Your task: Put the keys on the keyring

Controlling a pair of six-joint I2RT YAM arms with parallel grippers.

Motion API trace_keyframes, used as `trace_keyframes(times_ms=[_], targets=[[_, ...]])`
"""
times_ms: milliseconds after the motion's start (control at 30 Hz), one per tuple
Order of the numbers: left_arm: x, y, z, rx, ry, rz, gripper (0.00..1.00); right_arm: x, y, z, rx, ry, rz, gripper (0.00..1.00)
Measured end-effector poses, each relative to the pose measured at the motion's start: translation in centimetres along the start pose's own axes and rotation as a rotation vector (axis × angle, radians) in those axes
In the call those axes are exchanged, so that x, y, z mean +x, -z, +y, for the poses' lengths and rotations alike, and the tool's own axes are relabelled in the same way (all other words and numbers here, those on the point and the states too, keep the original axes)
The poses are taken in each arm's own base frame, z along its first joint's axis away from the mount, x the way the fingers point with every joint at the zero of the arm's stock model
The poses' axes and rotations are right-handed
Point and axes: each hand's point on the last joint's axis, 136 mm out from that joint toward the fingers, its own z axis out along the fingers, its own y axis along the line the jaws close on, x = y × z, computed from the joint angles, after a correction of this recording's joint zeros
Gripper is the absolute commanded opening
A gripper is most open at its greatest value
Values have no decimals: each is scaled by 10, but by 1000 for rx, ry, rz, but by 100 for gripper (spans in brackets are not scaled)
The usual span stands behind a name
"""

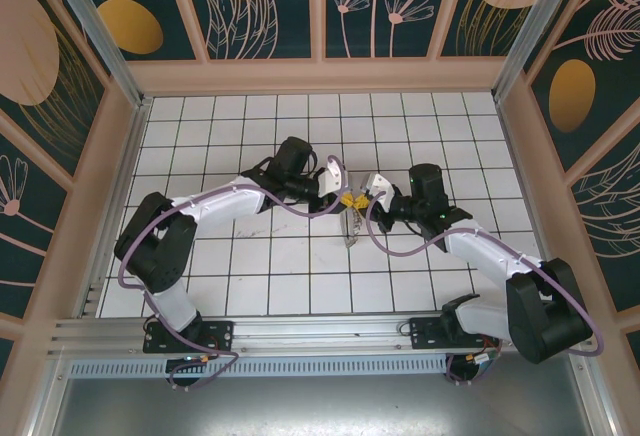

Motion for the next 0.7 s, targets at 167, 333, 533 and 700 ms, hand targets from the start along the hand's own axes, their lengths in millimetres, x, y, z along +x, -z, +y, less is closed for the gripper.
trace_keyframes(times_ms=[167,333,533,700], targets=[[0,0,0,-1,-10,0,0,1,0,-1,7,-1,4,8],[0,3,-3,-23,-20,-42,0,0,1,-1,22,14,-9,13],[-6,8,-8,-38,9,-130,0,-7,2,1,13,18,-50,13],[-11,10,-10,-21,30,-169,0,-12,3,2,-2,5,-84,12]])
